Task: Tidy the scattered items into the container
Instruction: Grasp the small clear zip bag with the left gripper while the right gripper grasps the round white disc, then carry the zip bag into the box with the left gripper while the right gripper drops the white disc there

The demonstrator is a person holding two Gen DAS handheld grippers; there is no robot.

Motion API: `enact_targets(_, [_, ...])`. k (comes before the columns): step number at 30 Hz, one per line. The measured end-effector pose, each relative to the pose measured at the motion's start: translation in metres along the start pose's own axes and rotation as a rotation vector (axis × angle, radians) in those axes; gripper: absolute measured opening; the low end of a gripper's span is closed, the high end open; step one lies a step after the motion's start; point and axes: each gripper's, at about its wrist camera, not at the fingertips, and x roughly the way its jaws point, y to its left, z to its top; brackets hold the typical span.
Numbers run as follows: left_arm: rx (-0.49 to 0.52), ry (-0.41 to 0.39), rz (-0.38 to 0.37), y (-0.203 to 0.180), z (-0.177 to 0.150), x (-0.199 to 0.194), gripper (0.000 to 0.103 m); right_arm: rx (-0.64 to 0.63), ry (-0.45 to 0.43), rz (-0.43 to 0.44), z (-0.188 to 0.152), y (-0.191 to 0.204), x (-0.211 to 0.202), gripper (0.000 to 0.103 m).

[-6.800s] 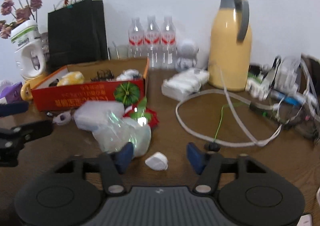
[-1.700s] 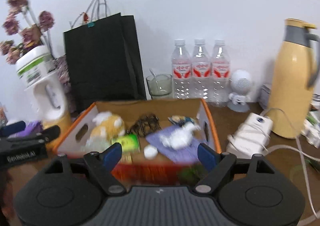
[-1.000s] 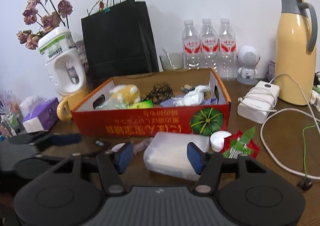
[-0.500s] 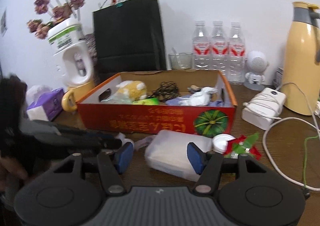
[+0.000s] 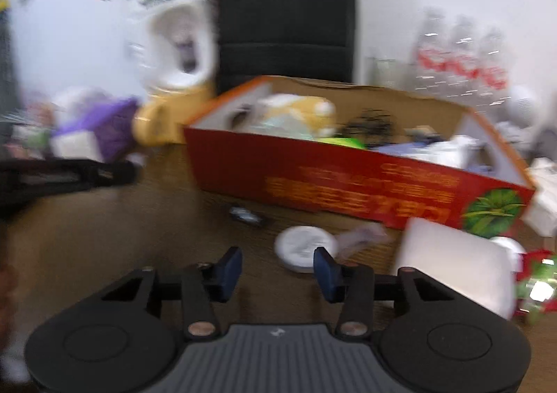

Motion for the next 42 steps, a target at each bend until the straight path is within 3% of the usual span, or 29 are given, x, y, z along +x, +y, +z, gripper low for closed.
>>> enact_targets(2, [0.007, 0.0, -0.012, -0.001, -0.002, 0.001, 0.016, 0.014, 0.021, -0.047, -0.002, -0.001, 0.004, 0.045])
enact_targets(10, [0.07, 0.019, -0.021, -0.006, -0.009, 0.001, 0.016, 0.063, 0.01, -0.061, 0.007, 0.003, 0.025, 0.046])
enact_targets(12, [0.072, 0.018, -0.018, -0.006, -0.009, 0.001, 0.016, 0.056, 0.004, -0.052, 0.008, 0.004, 0.028, 0.039])
enact_targets(16, [0.083, 0.008, -0.008, -0.007, -0.01, -0.002, 0.016, 0.041, 0.004, -0.039, 0.006, 0.006, 0.023, 0.038])
enact_targets(19, [0.105, -0.029, -0.006, -0.012, -0.011, -0.007, 0.016, 0.077, -0.02, 0.008, 0.0, 0.001, 0.002, 0.038])
enact_targets(22, [0.106, -0.003, 0.001, -0.02, -0.015, -0.014, 0.016, 0.05, -0.089, -0.029, -0.008, -0.001, -0.037, 0.038])
enact_targets(25, [0.091, -0.005, -0.053, -0.034, -0.026, -0.042, 0.016, 0.071, -0.132, -0.046, -0.021, -0.015, -0.077, 0.038])
enact_targets(28, [0.133, -0.016, -0.059, -0.06, -0.047, -0.072, 0.016, 0.091, -0.153, -0.08, -0.044, -0.028, -0.109, 0.038])
enact_targets(34, [0.207, 0.02, -0.138, -0.099, -0.071, -0.102, 0.016, 0.114, -0.155, -0.073, -0.078, -0.041, -0.141, 0.038])
enact_targets(38, [0.218, -0.01, -0.127, -0.106, -0.055, -0.097, 0.016, 0.115, -0.198, -0.066, -0.069, -0.05, -0.149, 0.038])
enact_targets(42, [0.201, -0.07, -0.113, -0.1, -0.013, -0.079, 0.016, 0.099, -0.255, -0.057, -0.042, -0.061, -0.147, 0.038])
